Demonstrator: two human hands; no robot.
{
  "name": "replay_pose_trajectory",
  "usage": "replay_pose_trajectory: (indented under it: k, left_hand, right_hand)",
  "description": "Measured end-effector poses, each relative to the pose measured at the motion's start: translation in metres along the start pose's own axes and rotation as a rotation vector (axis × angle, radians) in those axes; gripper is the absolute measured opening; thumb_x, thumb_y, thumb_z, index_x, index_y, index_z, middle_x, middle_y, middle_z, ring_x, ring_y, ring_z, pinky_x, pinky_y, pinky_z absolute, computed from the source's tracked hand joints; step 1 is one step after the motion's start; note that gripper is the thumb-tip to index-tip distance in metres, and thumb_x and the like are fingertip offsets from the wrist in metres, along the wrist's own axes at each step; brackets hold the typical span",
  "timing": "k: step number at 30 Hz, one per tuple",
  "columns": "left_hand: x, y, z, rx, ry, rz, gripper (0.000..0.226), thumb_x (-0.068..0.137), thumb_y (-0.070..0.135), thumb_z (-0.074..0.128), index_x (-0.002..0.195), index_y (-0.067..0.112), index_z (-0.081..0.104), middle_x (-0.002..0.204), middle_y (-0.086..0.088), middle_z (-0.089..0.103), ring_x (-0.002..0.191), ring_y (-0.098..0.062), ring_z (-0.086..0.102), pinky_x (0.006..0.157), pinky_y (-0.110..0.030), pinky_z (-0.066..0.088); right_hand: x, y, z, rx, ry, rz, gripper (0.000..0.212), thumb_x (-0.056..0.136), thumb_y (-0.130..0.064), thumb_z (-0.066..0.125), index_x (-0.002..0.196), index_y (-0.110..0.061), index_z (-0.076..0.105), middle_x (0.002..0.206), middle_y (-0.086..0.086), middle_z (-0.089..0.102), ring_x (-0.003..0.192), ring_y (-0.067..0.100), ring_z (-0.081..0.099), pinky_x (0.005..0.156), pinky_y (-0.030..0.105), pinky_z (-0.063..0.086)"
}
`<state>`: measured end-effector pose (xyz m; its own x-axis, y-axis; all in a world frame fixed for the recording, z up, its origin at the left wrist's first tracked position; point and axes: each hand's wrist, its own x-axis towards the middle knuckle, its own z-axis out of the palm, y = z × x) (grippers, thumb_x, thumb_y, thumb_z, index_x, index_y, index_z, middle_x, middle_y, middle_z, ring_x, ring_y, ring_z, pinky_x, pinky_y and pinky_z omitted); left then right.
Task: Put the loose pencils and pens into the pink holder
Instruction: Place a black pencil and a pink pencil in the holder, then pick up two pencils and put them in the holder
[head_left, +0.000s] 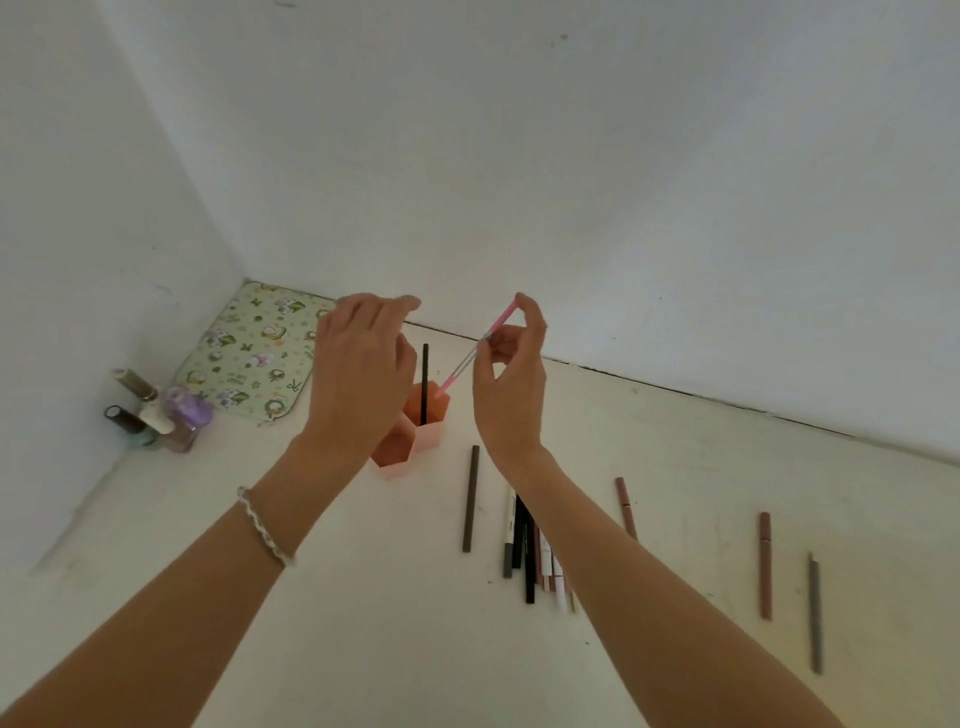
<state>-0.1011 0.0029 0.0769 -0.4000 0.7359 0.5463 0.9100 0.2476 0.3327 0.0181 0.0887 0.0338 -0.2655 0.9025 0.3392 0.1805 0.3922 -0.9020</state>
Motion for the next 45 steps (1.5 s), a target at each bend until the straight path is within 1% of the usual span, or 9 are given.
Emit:
replay_pose_trajectory:
  k: [5,8,11,15,23,29,32,40,45]
  left_hand:
    - [-0.038,0.034,0.006,-0.215,-0.200,-0.088,0.012,0.087,0.000,0.057,0.093,0.010,0.061,0.088,0.001,0.061,0.070,-0.015,0.056,0.059,-0.035,0.054]
    - [-0.062,0.043,0.034,-0.162,-0.476,-0.177,0.011,0.091,0.013,0.055,0.102,0.016,0.059,0.098,0.006,0.061,0.081,-0.009,0.056,0.062,-0.025,0.053]
    - [-0.082,0.055,0.068,-0.044,-0.755,-0.240,0.019,0.097,0.026,0.050,0.112,0.014,0.054,0.105,-0.001,0.062,0.088,-0.017,0.063,0.080,-0.033,0.055]
    - [-0.104,0.064,0.097,0.101,-0.894,-0.250,0.043,0.100,0.031,0.050,0.136,0.012,0.036,0.119,-0.008,0.053,0.101,-0.024,0.062,0.081,-0.033,0.053]
    - [-0.068,0.095,0.102,-0.368,-0.553,-0.334,0.062,0.096,0.009,0.050,0.149,0.028,0.023,0.095,-0.003,0.057,0.074,-0.016,0.060,0.067,-0.034,0.056]
    - [-0.050,0.118,0.100,-0.503,-0.455,-0.290,0.063,0.095,0.011,0.054,0.147,0.035,0.027,0.095,0.004,0.056,0.071,-0.006,0.059,0.059,-0.018,0.050]
    - [-0.049,0.115,0.090,-0.523,-0.422,-0.299,0.060,0.093,0.010,0.055,0.141,0.036,0.031,0.092,0.006,0.057,0.071,-0.008,0.062,0.061,-0.026,0.057]
    - [-0.002,0.036,0.035,-0.370,-0.040,-0.244,0.049,0.092,0.019,0.062,0.129,0.035,0.035,0.089,0.005,0.065,0.074,-0.013,0.067,0.066,-0.035,0.059]
    - [0.001,0.009,0.039,0.072,-0.112,-0.065,0.034,0.093,0.024,0.061,0.122,0.020,0.044,0.084,-0.002,0.068,0.085,-0.026,0.063,0.078,-0.039,0.049]
  right_hand:
    - [-0.017,0.020,0.005,-0.238,-0.258,-0.044,0.046,0.094,-0.004,0.049,0.136,-0.023,0.046,0.114,-0.001,0.059,0.087,0.005,0.056,0.082,0.024,0.052]
    - [-0.014,0.031,-0.014,-0.256,-0.155,-0.025,0.052,0.092,0.003,0.043,0.137,-0.022,0.047,0.116,-0.004,0.055,0.084,0.000,0.053,0.076,0.008,0.045]
    - [-0.001,0.048,-0.051,-0.285,-0.026,0.146,0.047,0.090,0.002,0.042,0.129,-0.022,0.051,0.106,-0.006,0.058,0.084,0.002,0.056,0.075,0.015,0.047]
    - [0.000,0.074,-0.107,-0.406,0.002,0.324,0.042,0.087,0.001,0.046,0.122,-0.019,0.054,0.097,-0.003,0.059,0.075,0.000,0.053,0.066,0.018,0.039]
    - [-0.023,0.103,-0.168,-0.568,-0.076,0.468,0.034,0.090,-0.006,0.047,0.122,-0.014,0.056,0.090,0.003,0.064,0.082,0.022,0.062,0.070,0.029,0.046]
    - [-0.042,0.115,-0.177,-0.872,-0.405,0.565,0.042,0.090,-0.020,0.054,0.130,-0.012,0.043,0.108,0.010,0.063,0.096,0.030,0.063,0.072,0.033,0.046]
    - [-0.050,0.113,-0.172,-0.899,-0.520,0.510,0.046,0.093,-0.007,0.045,0.138,-0.013,0.037,0.116,0.015,0.058,0.099,0.033,0.061,0.079,0.039,0.050]
    - [0.004,0.035,-0.108,-0.163,0.003,0.210,0.044,0.087,-0.002,0.056,0.114,-0.035,0.044,0.092,-0.007,0.058,0.076,0.009,0.061,0.069,0.021,0.054]
    - [0.003,0.006,-0.072,-0.003,0.058,0.100,0.043,0.089,-0.005,0.057,0.113,-0.037,0.042,0.093,-0.011,0.057,0.080,0.006,0.063,0.072,0.016,0.052]
